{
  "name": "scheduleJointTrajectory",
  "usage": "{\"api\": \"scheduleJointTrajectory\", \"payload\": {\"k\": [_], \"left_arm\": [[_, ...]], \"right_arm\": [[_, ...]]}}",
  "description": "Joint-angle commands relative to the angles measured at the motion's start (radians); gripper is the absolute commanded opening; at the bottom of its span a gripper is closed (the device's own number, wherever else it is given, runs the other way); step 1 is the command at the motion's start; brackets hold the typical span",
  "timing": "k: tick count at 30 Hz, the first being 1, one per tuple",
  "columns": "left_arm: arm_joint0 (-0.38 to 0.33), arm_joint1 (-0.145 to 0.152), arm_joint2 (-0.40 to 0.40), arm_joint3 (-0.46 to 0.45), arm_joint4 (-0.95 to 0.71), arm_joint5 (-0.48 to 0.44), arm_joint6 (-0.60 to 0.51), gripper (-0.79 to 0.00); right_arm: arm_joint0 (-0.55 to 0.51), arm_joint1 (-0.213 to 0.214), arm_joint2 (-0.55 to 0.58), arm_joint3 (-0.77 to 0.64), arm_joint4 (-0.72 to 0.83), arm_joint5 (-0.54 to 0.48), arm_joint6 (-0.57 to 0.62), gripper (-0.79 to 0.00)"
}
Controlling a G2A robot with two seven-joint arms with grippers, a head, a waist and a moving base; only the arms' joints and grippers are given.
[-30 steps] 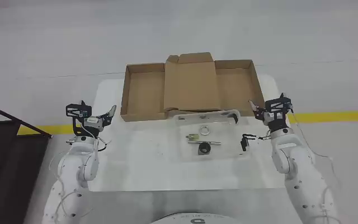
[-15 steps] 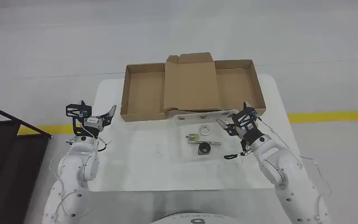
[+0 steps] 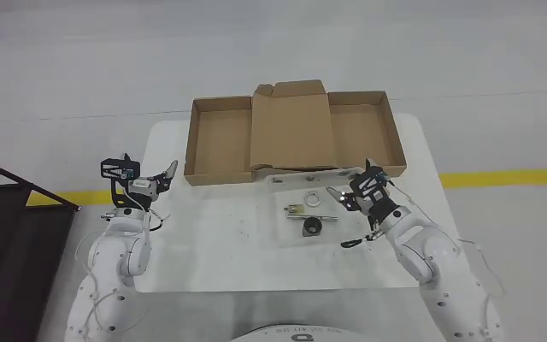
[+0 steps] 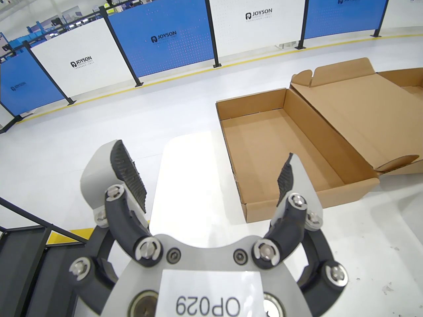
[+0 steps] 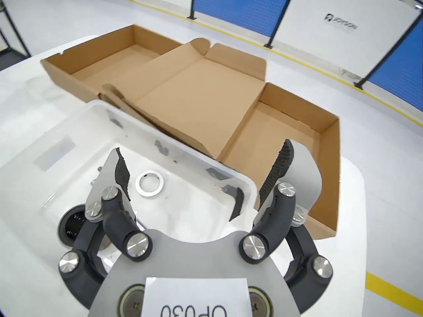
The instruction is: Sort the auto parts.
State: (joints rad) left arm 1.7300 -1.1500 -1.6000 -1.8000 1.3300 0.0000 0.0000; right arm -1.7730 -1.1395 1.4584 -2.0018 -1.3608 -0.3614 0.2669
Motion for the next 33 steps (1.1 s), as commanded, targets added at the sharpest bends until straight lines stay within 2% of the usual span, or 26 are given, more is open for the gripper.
{"api": "scheduleJointTrajectory", "payload": {"k": [1,5,8,9,13,17,19,22,25,28,33], "left_arm": [[0.000,0.000,0.000,0.000,0.000,0.000,0.000,0.000],[0.000,0.000,0.000,0.000,0.000,0.000,0.000,0.000],[0.000,0.000,0.000,0.000,0.000,0.000,0.000,0.000],[0.000,0.000,0.000,0.000,0.000,0.000,0.000,0.000],[0.000,0.000,0.000,0.000,0.000,0.000,0.000,0.000],[0.000,0.000,0.000,0.000,0.000,0.000,0.000,0.000],[0.000,0.000,0.000,0.000,0.000,0.000,0.000,0.000],[0.000,0.000,0.000,0.000,0.000,0.000,0.000,0.000],[0.000,0.000,0.000,0.000,0.000,0.000,0.000,0.000],[0.000,0.000,0.000,0.000,0.000,0.000,0.000,0.000],[0.000,0.000,0.000,0.000,0.000,0.000,0.000,0.000]], "right_arm": [[-0.001,0.007,0.004,-0.024,0.033,-0.136,0.051,0.000],[0.006,0.017,0.024,-0.029,0.096,-0.249,0.138,0.000],[0.022,0.022,0.012,-0.033,0.125,-0.304,0.216,-0.111],[0.029,0.023,0.006,-0.033,0.130,-0.312,0.246,-0.108],[0.071,0.026,-0.023,-0.026,0.147,-0.312,0.362,-0.135],[0.118,0.028,-0.065,-0.011,0.156,-0.315,0.469,-0.191],[0.140,0.028,-0.087,-0.001,0.155,-0.309,0.511,-0.243],[0.166,0.029,-0.121,0.013,0.159,-0.313,0.562,-0.243],[0.186,0.030,-0.140,0.023,0.172,-0.314,0.591,-0.249],[0.199,0.032,-0.150,0.028,0.180,-0.307,0.607,-0.323],[0.218,0.035,-0.170,0.040,0.187,-0.305,0.629,-0.397]]}}
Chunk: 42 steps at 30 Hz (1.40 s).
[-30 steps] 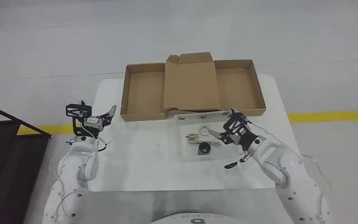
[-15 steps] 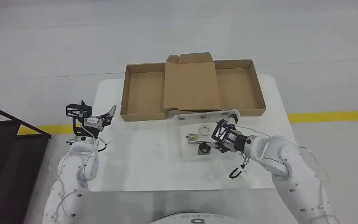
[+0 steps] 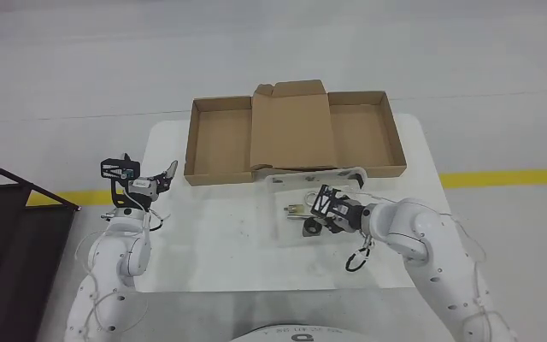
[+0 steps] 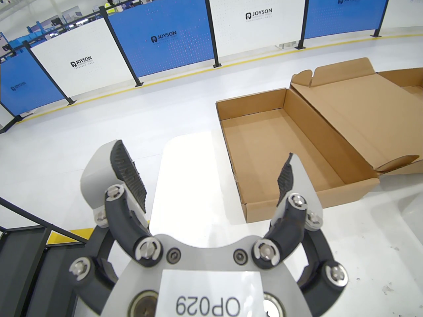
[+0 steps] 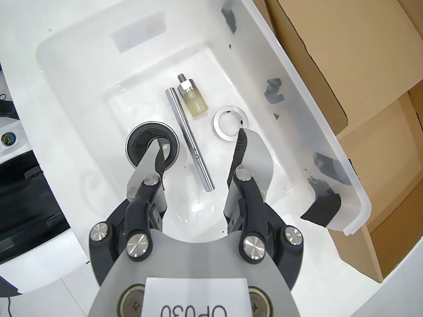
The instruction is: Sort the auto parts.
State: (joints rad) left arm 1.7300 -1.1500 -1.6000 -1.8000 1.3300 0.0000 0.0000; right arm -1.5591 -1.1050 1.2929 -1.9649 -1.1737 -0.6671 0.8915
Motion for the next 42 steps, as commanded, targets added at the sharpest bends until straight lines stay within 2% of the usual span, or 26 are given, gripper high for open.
{"api": "scheduleJointTrajectory", "payload": {"k": [1,9,24,26,28,29,30,36,42], "left_arm": [[0.000,0.000,0.000,0.000,0.000,0.000,0.000,0.000],[0.000,0.000,0.000,0.000,0.000,0.000,0.000,0.000],[0.000,0.000,0.000,0.000,0.000,0.000,0.000,0.000],[0.000,0.000,0.000,0.000,0.000,0.000,0.000,0.000],[0.000,0.000,0.000,0.000,0.000,0.000,0.000,0.000],[0.000,0.000,0.000,0.000,0.000,0.000,0.000,0.000],[0.000,0.000,0.000,0.000,0.000,0.000,0.000,0.000],[0.000,0.000,0.000,0.000,0.000,0.000,0.000,0.000],[0.000,0.000,0.000,0.000,0.000,0.000,0.000,0.000]], "right_arm": [[0.009,0.001,-0.010,0.007,-0.003,0.001,0.009,-0.397],[0.039,0.007,-0.043,0.042,0.030,-0.034,0.044,-0.416],[0.132,0.007,-0.140,0.120,-0.005,0.017,0.103,-0.456],[0.144,0.007,-0.155,0.131,-0.012,0.015,0.111,-0.483],[0.154,0.007,-0.167,0.140,-0.015,0.012,0.119,-0.554],[0.159,0.008,-0.172,0.143,-0.018,0.008,0.123,-0.628],[0.163,0.008,-0.176,0.145,-0.018,0.003,0.125,-0.785],[0.167,0.017,-0.167,0.145,0.001,-0.036,0.117,-0.785],[0.154,0.034,-0.089,0.147,0.050,-0.059,0.093,-0.785]]}}
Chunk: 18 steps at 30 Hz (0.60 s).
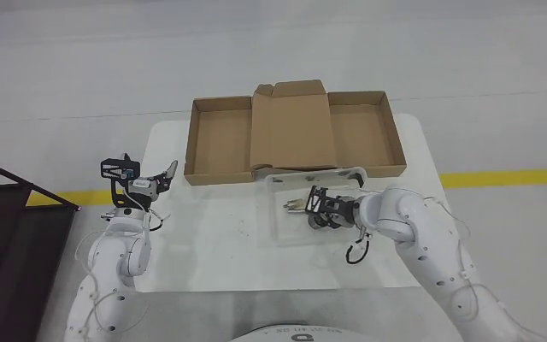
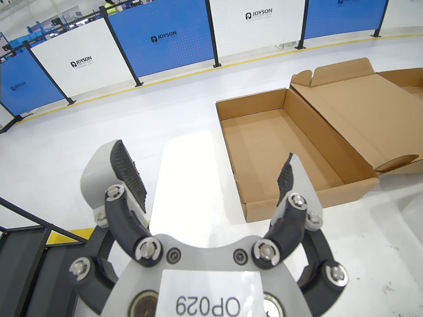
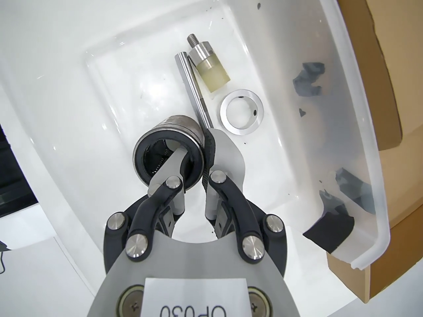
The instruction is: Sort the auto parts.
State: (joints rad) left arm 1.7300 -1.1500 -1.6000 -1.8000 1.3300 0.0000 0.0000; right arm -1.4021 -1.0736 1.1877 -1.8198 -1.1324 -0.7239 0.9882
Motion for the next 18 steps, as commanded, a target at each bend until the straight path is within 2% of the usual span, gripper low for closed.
{"api": "scheduleJointTrajectory", "payload": {"k": [1,13,18], "left_arm": [[0.000,0.000,0.000,0.000,0.000,0.000,0.000,0.000],[0.000,0.000,0.000,0.000,0.000,0.000,0.000,0.000],[0.000,0.000,0.000,0.000,0.000,0.000,0.000,0.000]], "right_arm": [[-0.008,0.006,0.032,0.002,0.016,-0.005,-0.010,-0.785],[-0.085,0.045,0.223,-0.011,0.135,-0.080,-0.106,-0.785],[-0.101,0.055,0.277,-0.002,0.219,-0.109,-0.192,-0.785]]}}
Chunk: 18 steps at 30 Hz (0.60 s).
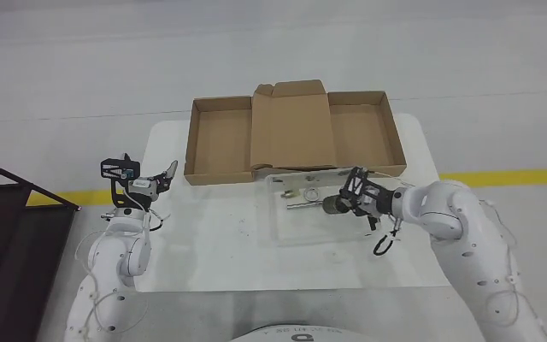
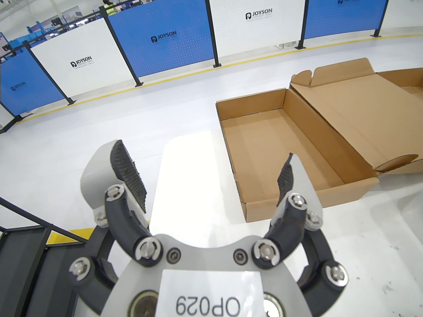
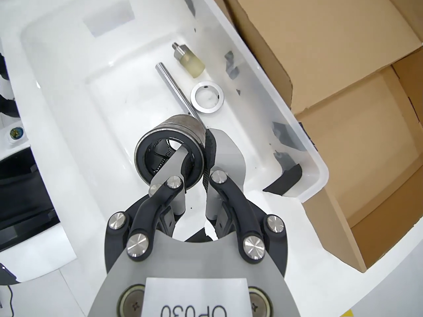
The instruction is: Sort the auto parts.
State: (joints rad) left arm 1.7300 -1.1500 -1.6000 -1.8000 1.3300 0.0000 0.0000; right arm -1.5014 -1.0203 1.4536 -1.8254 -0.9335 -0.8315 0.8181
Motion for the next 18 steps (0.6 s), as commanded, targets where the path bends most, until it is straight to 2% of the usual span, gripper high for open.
{"api": "scheduleJointTrajectory", "payload": {"k": [1,9,13,18], "left_arm": [[0.000,0.000,0.000,0.000,0.000,0.000,0.000,0.000],[0.000,0.000,0.000,0.000,0.000,0.000,0.000,0.000],[0.000,0.000,0.000,0.000,0.000,0.000,0.000,0.000],[0.000,0.000,0.000,0.000,0.000,0.000,0.000,0.000]], "right_arm": [[-0.003,0.003,0.021,0.009,0.037,-0.006,-0.041,-0.785],[0.000,0.007,0.099,0.104,0.239,-0.012,-0.256,-0.785],[0.011,0.005,0.130,0.175,0.315,0.032,-0.360,-0.785],[0.060,0.002,0.120,0.271,0.397,0.043,-0.402,-0.785]]}}
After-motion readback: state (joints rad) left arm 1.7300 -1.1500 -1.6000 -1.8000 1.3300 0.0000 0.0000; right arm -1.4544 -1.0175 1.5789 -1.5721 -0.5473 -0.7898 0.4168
